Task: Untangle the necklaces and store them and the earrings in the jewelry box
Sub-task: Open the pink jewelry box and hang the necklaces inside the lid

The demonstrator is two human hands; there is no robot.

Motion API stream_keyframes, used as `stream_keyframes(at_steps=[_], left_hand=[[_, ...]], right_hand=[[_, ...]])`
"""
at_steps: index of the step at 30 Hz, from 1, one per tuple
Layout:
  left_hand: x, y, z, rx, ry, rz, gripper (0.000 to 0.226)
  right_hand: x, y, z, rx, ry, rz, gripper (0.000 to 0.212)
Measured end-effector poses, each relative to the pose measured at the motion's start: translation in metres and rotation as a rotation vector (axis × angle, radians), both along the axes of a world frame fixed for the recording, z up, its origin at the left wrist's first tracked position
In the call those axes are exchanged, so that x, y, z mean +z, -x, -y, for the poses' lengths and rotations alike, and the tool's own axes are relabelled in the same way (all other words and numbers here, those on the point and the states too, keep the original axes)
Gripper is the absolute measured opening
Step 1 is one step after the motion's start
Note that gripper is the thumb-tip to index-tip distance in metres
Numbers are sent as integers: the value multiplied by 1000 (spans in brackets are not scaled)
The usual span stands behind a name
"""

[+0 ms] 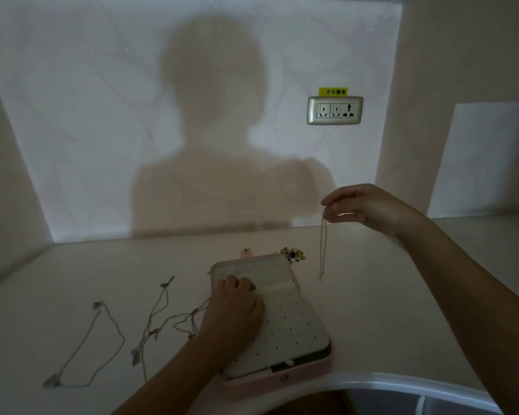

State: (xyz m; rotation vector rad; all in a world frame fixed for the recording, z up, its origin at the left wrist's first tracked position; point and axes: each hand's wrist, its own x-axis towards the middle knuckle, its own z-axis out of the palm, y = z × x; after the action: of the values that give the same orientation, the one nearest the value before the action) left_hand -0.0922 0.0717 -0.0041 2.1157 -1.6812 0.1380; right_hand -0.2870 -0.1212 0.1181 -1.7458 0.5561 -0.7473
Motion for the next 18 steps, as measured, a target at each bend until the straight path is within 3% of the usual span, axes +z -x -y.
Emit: stream_keyframes(at_steps=[9,18], left_hand=[[0,1,-1,-24,22,2,31],[-9,-5,5,6,80,-6,25]], right_hand=[[33,-31,-28,120,-121,211,24],[39,-76,-48,164,-165,243,14]])
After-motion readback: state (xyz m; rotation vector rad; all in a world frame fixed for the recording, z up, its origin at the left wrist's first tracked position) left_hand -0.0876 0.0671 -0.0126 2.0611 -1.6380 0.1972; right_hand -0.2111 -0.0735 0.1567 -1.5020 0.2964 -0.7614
